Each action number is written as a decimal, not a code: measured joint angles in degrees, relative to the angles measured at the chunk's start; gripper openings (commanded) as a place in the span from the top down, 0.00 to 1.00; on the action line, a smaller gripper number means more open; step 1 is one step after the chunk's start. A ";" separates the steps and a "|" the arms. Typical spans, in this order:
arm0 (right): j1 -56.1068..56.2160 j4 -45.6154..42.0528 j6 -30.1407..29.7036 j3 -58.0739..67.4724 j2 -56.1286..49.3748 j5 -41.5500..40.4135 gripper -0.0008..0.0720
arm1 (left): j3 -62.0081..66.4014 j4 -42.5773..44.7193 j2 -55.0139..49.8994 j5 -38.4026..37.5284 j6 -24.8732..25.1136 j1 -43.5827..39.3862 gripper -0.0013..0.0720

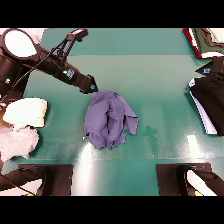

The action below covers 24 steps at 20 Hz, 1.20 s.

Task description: Fold the shirts.

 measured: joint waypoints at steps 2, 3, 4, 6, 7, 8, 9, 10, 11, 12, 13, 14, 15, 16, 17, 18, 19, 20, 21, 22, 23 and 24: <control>0.00 -0.02 0.00 0.00 0.00 0.92 0.96 | -1.75 0.79 -0.17 -2.49 -1.01 2.19 0.09; 0.02 -0.04 0.00 0.00 0.00 1.20 0.96 | -3.56 1.25 0.11 -3.21 -1.36 2.82 0.09; 0.00 -0.04 0.00 0.00 0.00 1.46 0.96 | -6.23 0.92 0.83 -3.63 -1.75 3.06 0.09; 0.02 -0.04 -0.02 0.00 0.00 1.79 0.96 | -13.38 -0.31 2.69 -2.49 -2.12 2.67 0.09; 0.00 -0.04 0.00 0.00 0.00 1.79 0.96 | -17.11 -1.20 3.72 -1.20 -2.25 1.97 0.09; 0.00 -0.04 -0.02 0.00 0.00 1.86 0.96 | -21.16 -2.49 4.70 0.37 -2.43 0.83 0.09; 0.02 -0.04 -0.02 -0.02 0.00 1.99 0.96 | -24.87 -2.89 5.29 2.25 -2.84 -0.63 0.09; 0.00 -0.04 -0.02 -0.02 0.00 2.01 0.96 | -27.80 -3.50 5.81 4.28 -3.30 -2.05 0.09; 0.00 -0.04 -0.02 -0.02 0.00 2.05 0.96 | -30.34 -3.85 6.16 6.71 -3.87 -3.58 0.09; 0.02 -0.04 -0.02 -0.02 0.00 2.08 0.96 | -32.65 -4.07 6.36 9.29 -4.42 -5.25 0.09; 0.00 -0.04 -0.02 -0.02 0.00 2.16 0.96 | -34.27 -4.13 6.62 11.45 -5.07 -6.75 0.09; 0.00 -0.04 -0.02 -0.02 0.00 2.16 0.96 | -35.41 -4.17 6.71 13.53 -5.68 -7.89 0.09; 0.02 -0.04 -0.02 -0.02 0.00 2.19 0.96 | -36.28 -3.96 6.80 14.91 -6.29 -8.76 0.17; 0.02 -0.04 -0.02 -0.02 0.00 2.19 0.96 | -36.87 -3.85 6.91 16.11 -6.88 -9.38 0.49; 0.00 -0.04 -0.02 -0.02 0.00 2.19 0.96 | -37.31 -3.65 6.91 16.87 -7.19 -9.84 0.72; 0.00 -0.04 -0.02 -0.02 0.00 2.19 0.96 | -37.66 -3.54 6.97 17.42 -7.50 -10.21 0.76; 0.02 -0.04 -0.02 -0.02 0.00 2.19 0.96 | -37.90 -3.45 6.99 17.81 -7.78 -10.47 0.96; 0.00 -0.04 -0.02 -0.02 0.00 2.19 0.96 | -38.05 -3.39 7.02 18.12 -7.93 -10.64 0.95; 0.02 -0.04 -0.02 -0.02 0.00 2.19 0.96 | -38.12 -3.26 7.02 18.40 -7.96 -10.80 0.95; 0.02 -0.04 -0.02 -0.02 0.00 2.25 0.96 | -37.92 -2.95 7.02 18.40 -7.96 -10.84 0.95; 0.02 -0.02 -0.02 -0.13 0.00 2.40 0.96 | -37.16 -2.51 7.06 17.77 -7.98 -10.67 0.95; 0.07 0.00 -0.02 -0.44 0.07 2.51 0.96 | -35.69 -2.16 7.39 16.59 -7.96 -10.25 0.95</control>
